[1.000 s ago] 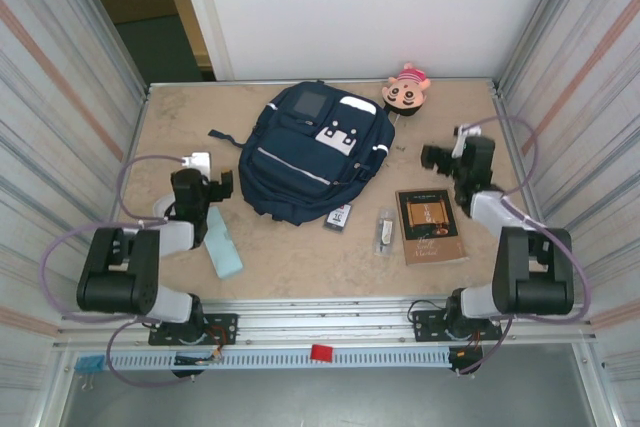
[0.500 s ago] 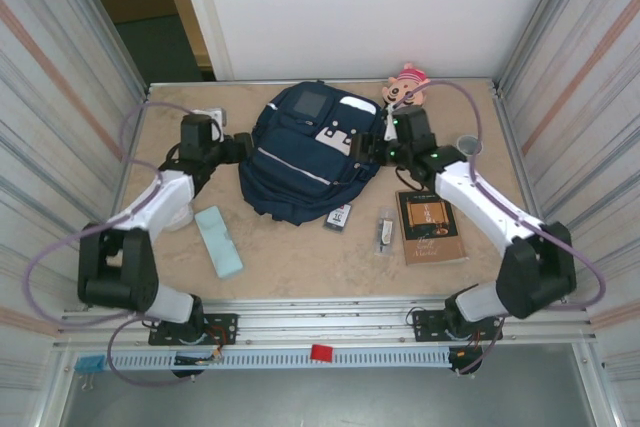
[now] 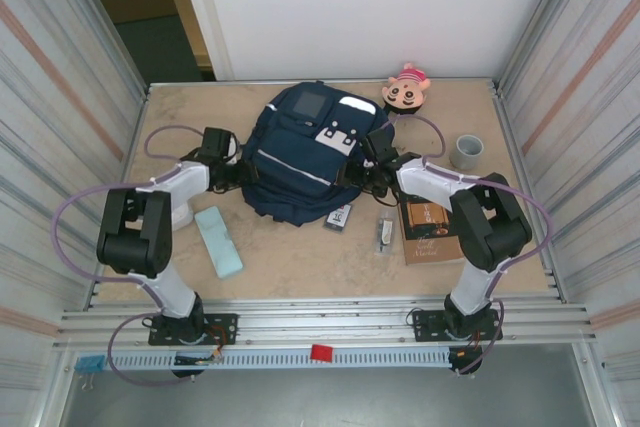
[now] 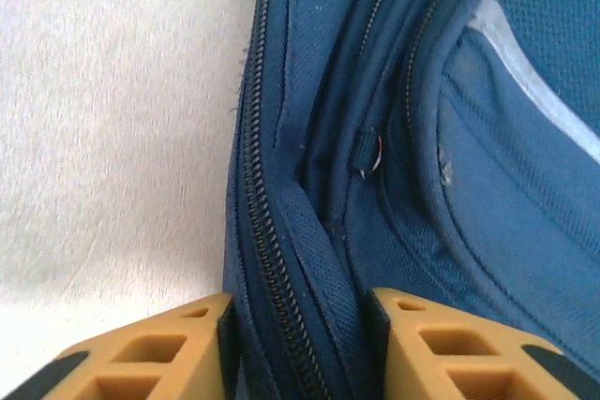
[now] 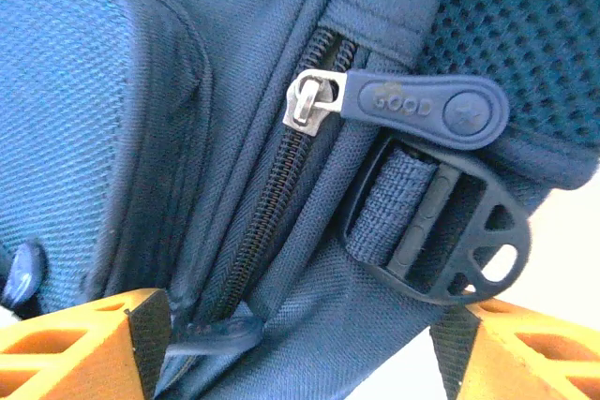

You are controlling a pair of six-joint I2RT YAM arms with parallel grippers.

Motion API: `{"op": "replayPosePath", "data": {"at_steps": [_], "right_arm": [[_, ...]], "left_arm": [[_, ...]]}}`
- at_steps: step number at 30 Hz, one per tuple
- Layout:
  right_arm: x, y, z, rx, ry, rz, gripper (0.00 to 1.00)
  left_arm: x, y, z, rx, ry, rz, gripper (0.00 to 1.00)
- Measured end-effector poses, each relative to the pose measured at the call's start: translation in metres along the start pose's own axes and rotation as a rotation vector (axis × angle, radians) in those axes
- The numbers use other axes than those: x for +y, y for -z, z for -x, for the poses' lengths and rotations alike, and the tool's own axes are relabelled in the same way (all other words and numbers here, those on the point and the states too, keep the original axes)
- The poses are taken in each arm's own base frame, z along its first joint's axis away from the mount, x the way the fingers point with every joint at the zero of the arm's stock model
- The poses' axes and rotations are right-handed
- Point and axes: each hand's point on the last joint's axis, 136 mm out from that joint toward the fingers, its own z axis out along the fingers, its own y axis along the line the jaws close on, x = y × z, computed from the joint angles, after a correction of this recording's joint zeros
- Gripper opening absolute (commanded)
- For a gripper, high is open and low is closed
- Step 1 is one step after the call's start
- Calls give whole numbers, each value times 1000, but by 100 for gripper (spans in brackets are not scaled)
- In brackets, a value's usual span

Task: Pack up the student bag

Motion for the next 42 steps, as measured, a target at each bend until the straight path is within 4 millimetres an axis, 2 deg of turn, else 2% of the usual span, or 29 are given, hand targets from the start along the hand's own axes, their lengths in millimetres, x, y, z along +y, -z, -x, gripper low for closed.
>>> {"op": "replayPosePath", "data": {"at_steps": [7,13,14,17,19,22,24,26,28,30,35,38,42], "right_arm": [[6,-3,1,-18,-11,12,68],[16,-15,-12,-10,-12,51,68],[19,-16,-14,-6,-13,56,70],[29,-14,-24,-6,9,62,76],[33,-5,-31,-7,23,64,77],[40,22,-38,-18,43,81,78],[46,49,-32,-59,47,113,78],[52,77,-27,-111,41,160,78],[54,105,-25,-161,28,210,78],[53,124,-27,-196,19,252,78],[35,138,-44,-221,7,283,79],[28,139,-50,-221,12,283,79],[30,139,-50,-229,25,294,79]], "left_arm": [[2,2,-29,57,7,29,28],[9,28,-67,118,15,92,25],[10,33,-74,125,19,102,27],[11,54,-96,137,19,120,48],[8,68,-100,117,7,106,60],[-3,97,-87,23,-22,59,71],[-14,118,-72,-52,-55,18,72],[-26,139,-55,-128,-102,-26,68],[-43,159,-40,-207,-193,-94,66],[-59,170,-35,-255,-306,-160,67],[-105,180,-40,-322,-721,-339,67],[-127,170,-54,-330,-1023,-410,71],[-134,133,-73,-238,-1330,-442,76]]}}
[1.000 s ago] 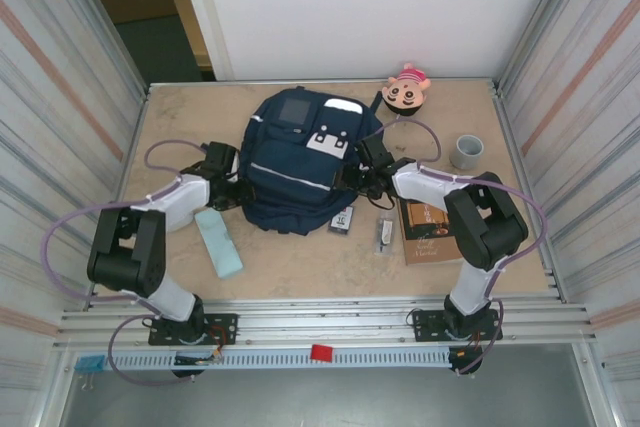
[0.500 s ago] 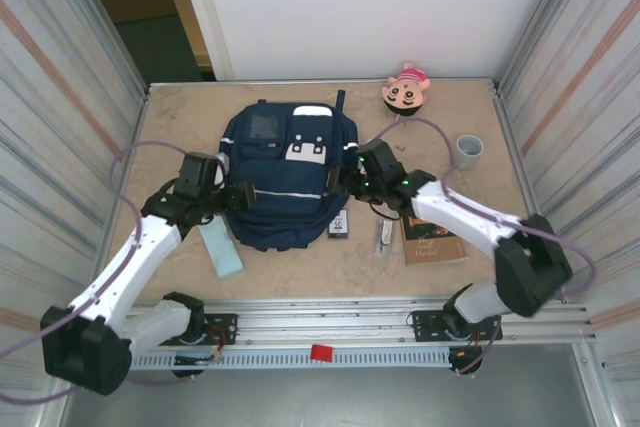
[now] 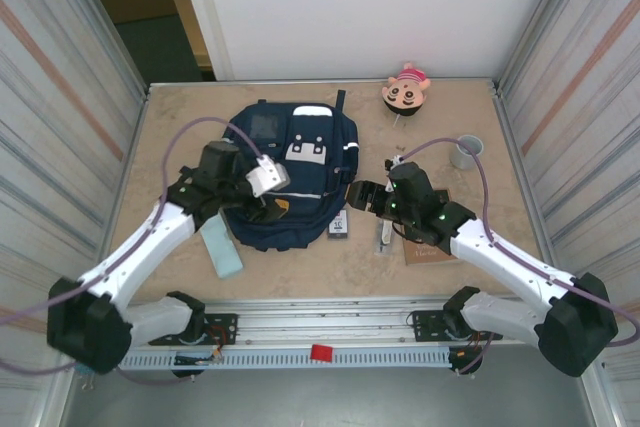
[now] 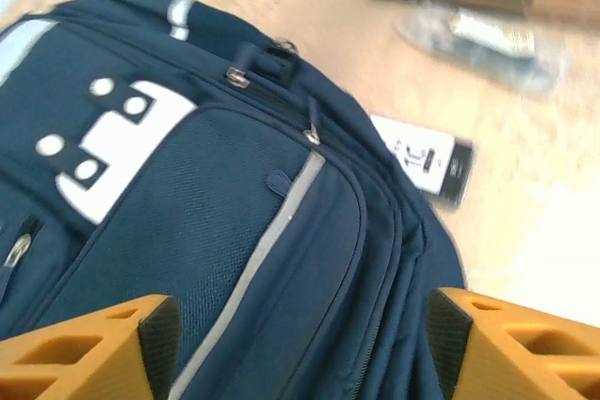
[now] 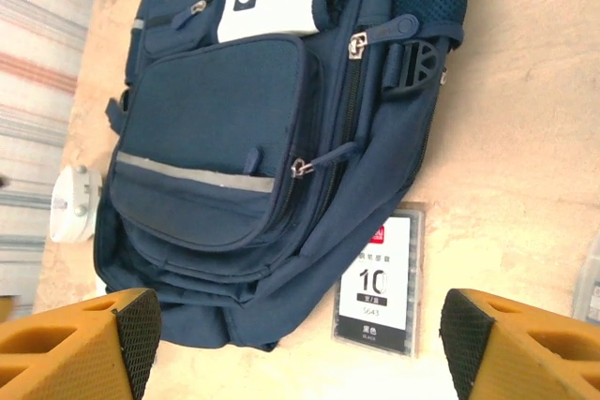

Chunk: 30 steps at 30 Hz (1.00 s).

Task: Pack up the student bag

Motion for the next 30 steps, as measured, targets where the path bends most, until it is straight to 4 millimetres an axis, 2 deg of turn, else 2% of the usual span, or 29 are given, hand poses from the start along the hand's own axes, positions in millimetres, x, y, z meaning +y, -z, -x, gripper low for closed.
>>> {"op": "replayPosePath", "data": {"at_steps": [3,8,12,18,19,20,22,24,25,26,27,30], "right_arm": [[3,-1,1,-11,16,20,79],[-5,-5,-8,-7,19,28,80],[-9,-7,-11,-3,20,25,80],[-7,-4,-3,-28,37,41,80],[-8,-4,-2,-32,37,41,80],[-9,-3,0,-37,37,39,80],[-12,-3,4,-43,44,38,80],[-13,-3,6,-46,44,45,80],[-14,-3,6,-47,45,49,80],[-15,-3,6,-44,49,55,80],[-17,-3,6,-43,50,59,80],[-21,-4,7,-38,53,74,80]], "left_arm": [[2,-24,-13,66,-126,-52,80],[-1,-47,-27,120,-276,-94,83],[4,-64,-38,154,-327,-98,83],[12,-87,-58,212,-345,-99,82],[13,-90,-60,218,-346,-96,79],[14,-92,-62,225,-350,-94,71],[13,-97,-66,239,-352,-97,47],[11,-98,-66,248,-352,-100,17],[11,-97,-65,247,-349,-95,8],[13,-95,-62,241,-349,-83,2],[14,-91,-56,228,-352,-70,0],[20,-69,-31,160,-348,-17,0]]}}
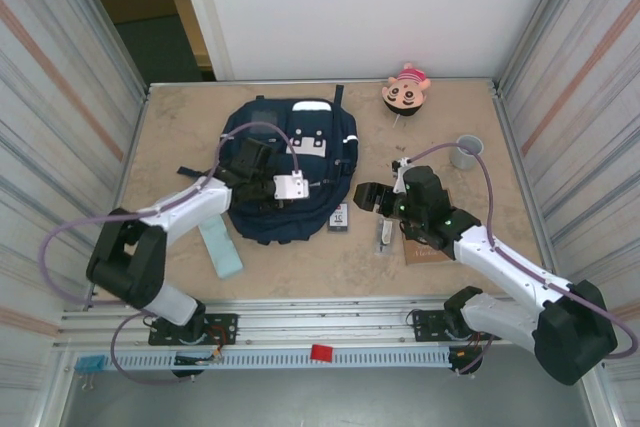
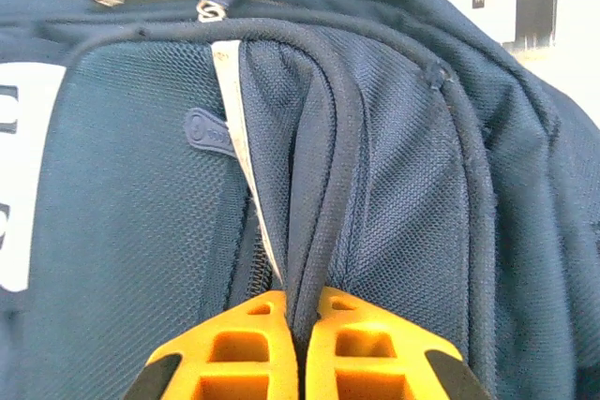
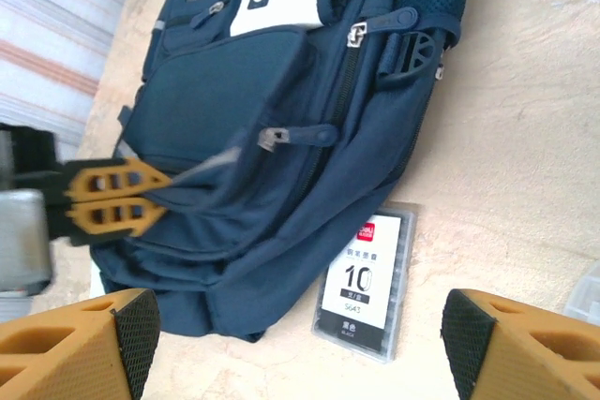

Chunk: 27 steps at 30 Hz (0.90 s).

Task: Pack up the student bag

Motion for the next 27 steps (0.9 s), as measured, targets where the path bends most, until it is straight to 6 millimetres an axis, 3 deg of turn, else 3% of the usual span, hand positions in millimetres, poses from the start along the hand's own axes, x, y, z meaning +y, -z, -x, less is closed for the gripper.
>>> {"op": "replayPosePath", "data": {"at_steps": [5,8,19,27], "right_arm": [[-2,1,5,-3,44,29,79],[4,2,10,-17,103,63,79],[22,-6,18,-15,334,158,75],[19,-10,25,-25,446,200,74]], "left_arm": [[7,49,28,-121,20,43,0],[6,68,34,-171,47,30,0],[3,104,34,-277,134,7,0],[14,131,32,-401,197,20,0]]}}
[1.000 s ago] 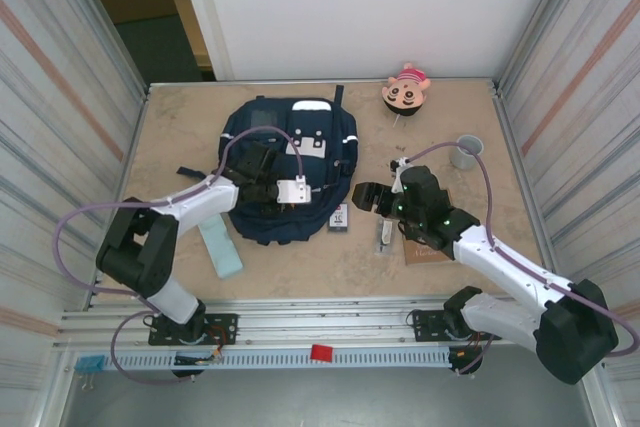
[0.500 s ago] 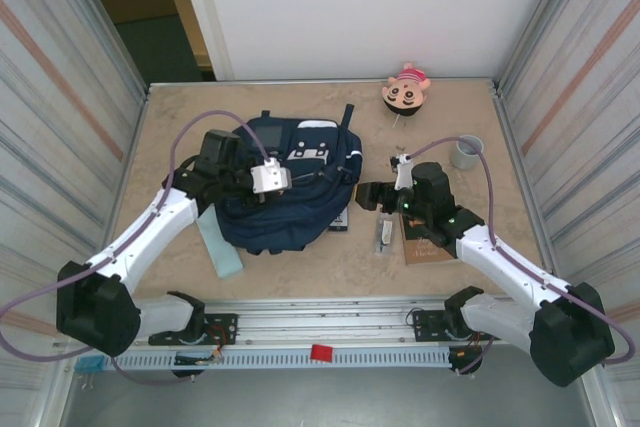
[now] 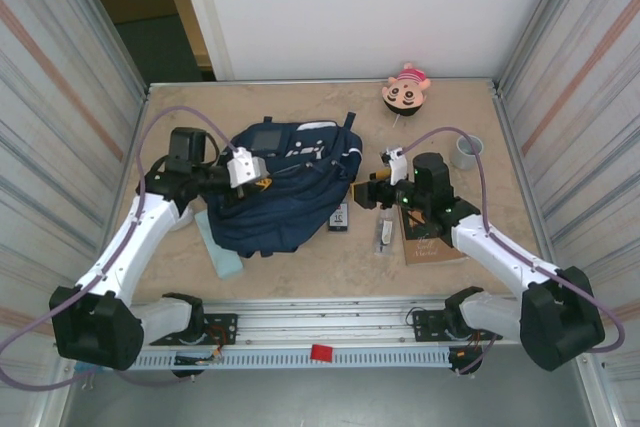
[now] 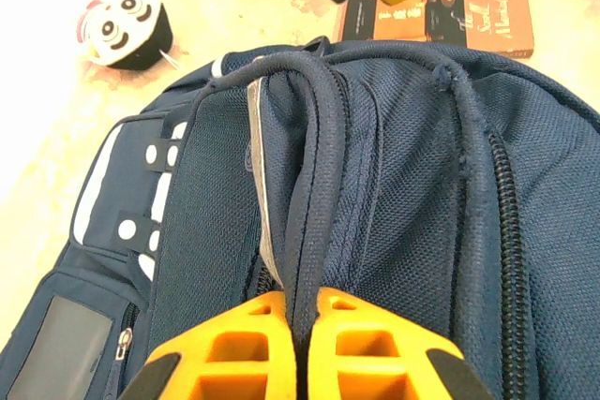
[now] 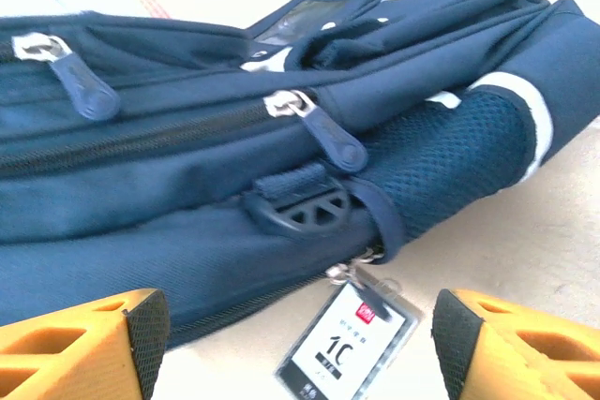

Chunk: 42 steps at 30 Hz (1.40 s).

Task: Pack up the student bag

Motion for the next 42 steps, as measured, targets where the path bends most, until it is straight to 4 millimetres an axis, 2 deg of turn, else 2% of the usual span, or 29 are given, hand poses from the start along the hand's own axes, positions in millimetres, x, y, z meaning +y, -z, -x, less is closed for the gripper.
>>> {"op": "replayPosePath", "data": {"at_steps": [3,7,11,16,20,25,31,37,38,40,42], "right_arm": [[-9,-7,-5,17,35,0,72],[-14,-21,-22,74,65,30,70],[-8,-26,-33,114,77,90,67],[4,-25,-27,90,153,152,58],[8,-27,-30,96,197,171,43],[10,-31,-31,107,221,194,15],[15,-30,-28,105,214,221,1],[25,-27,-28,112,185,260,1],[27,-27,-28,113,184,268,8],[29,-27,-28,117,173,269,32],[25,-27,-28,117,162,247,45]], "left_arm": [[4,9,3,-43,16,5,0],[1,14,7,-61,27,-22,0],[-1,18,15,-79,9,-39,0],[-3,18,14,-86,14,-53,0],[-3,18,14,-92,17,-57,0],[-1,19,14,-95,19,-49,0],[10,17,12,-100,34,1,0],[17,12,0,-92,76,66,0],[16,13,-1,-92,80,75,0],[15,13,0,-97,87,80,0],[14,14,1,-103,90,79,0]]}}
